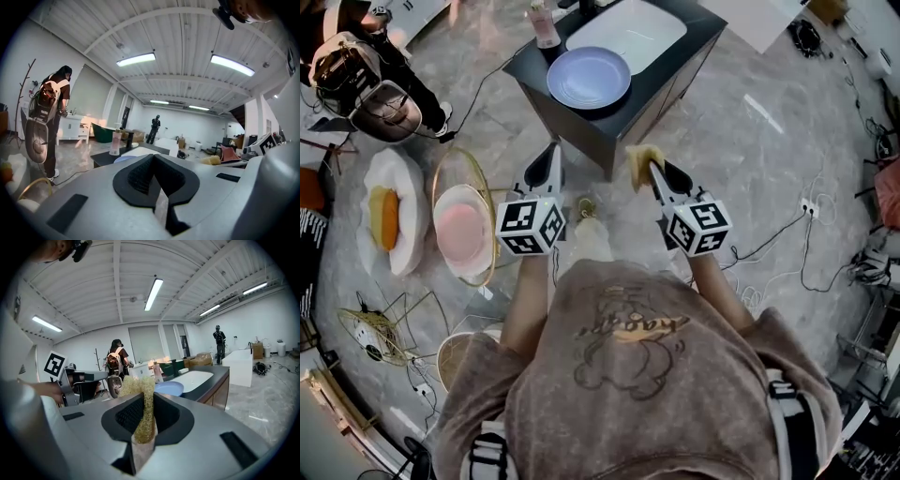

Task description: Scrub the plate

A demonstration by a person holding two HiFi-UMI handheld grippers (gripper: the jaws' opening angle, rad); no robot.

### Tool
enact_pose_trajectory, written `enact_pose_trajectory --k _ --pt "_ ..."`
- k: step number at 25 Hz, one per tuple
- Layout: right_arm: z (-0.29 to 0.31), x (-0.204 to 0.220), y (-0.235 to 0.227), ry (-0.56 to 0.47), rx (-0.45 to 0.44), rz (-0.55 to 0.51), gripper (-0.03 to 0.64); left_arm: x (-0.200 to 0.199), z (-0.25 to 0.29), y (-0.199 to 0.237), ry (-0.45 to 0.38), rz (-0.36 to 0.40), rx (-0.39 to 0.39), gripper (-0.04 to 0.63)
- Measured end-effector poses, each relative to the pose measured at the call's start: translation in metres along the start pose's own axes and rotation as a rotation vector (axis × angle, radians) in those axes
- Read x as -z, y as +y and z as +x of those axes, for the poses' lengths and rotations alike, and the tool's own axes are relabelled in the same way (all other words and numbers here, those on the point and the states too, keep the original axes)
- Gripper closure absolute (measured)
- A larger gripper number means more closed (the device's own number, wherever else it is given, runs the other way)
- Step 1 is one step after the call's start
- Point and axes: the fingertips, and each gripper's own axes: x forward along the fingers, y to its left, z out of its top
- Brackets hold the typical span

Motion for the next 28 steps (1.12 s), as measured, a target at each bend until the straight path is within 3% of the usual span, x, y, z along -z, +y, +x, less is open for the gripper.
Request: enact_pose_trajectory --k 9,15,23,28 --pt "0.124 -0.065 -0.033 -0.029 0.031 0.013 0.566 -0.039 0.094 0.085 0.043 -0.009 0.022 0.578" --pt "0.176 -0.088 -0.055 -0.034 0.087 0.019 0.566 -0.052 0.148 0.125 0.067 -0.034 0.074 0.578" --pt "0.198 -0.099 -0.085 -0.027 0.138 0.022 0.566 -0.066 0.193 0.133 0.064 -0.027 0.117 0.578" --pt "0.208 -0.103 -0.1 -0.016 0.126 0.026 0.566 -0.072 0.207 0.136 0.063 -0.018 0.094 0.578"
